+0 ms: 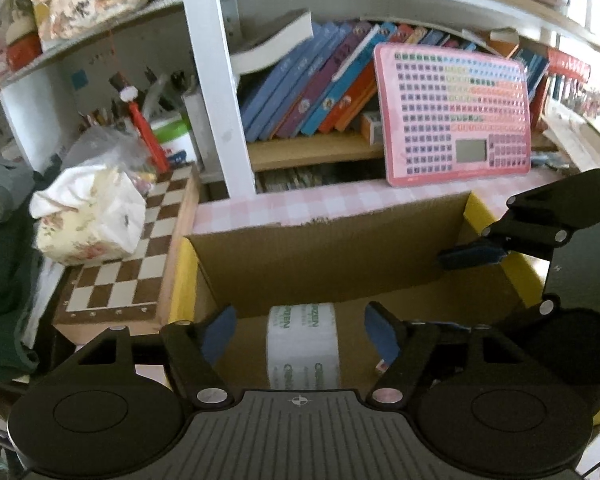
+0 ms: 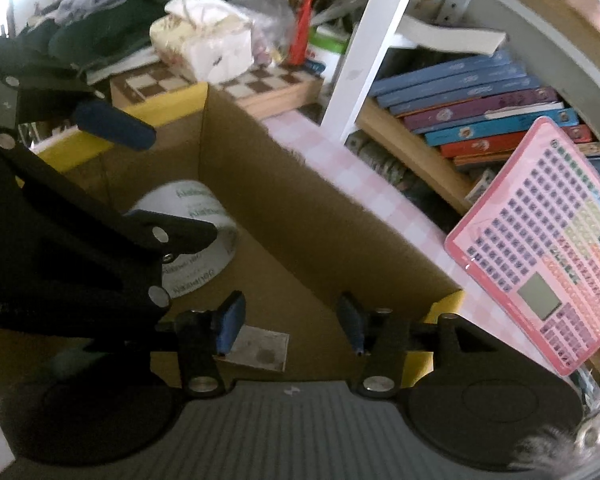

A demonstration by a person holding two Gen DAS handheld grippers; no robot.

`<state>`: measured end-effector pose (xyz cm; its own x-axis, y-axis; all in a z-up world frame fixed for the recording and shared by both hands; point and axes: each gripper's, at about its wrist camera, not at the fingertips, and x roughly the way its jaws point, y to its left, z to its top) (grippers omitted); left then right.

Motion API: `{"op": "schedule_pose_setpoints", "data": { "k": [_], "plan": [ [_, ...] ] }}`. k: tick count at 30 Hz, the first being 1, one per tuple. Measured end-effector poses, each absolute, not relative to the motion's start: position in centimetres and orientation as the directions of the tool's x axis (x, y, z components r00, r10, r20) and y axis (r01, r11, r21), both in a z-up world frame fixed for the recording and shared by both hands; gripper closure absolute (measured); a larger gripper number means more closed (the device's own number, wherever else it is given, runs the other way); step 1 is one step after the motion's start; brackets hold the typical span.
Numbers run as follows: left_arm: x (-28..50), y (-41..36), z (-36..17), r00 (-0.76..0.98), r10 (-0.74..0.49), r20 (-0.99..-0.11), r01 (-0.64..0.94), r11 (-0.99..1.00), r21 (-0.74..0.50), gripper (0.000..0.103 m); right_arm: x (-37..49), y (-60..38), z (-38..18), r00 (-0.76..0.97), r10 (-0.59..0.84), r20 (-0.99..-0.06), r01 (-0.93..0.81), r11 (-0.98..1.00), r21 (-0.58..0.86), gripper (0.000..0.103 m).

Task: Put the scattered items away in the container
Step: 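Open the left tool over the yellow box while the right tool releases the small box, then withdraw both tools and move back toward the plush toy and spray bottle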

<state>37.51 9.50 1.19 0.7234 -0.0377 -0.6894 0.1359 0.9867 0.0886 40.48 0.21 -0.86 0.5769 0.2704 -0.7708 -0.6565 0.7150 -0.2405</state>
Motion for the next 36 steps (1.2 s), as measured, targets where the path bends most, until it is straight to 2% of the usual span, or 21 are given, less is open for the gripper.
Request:
{"op": "schedule_pose_setpoints", "data": {
  "k": [17, 36],
  "plan": [
    [28.9, 12.4, 6.3, 0.819, -0.109, -0.563, 0.135, 0.991, 0.005, 0.016, 32.6, -0.2, 5.1, 0.701, 0.304, -0.646, -0.554, 0.802, -0.224, 0.044],
    [18.2, 15.2, 8.2, 0.849, -0.084, -0.521, 0.099, 0.995, 0.001, 0.011, 21.3, -2.1, 7.9, 0.744, 0.339, -0.575, -0.522, 0.833, -0.185, 0.03]
  ]
}}
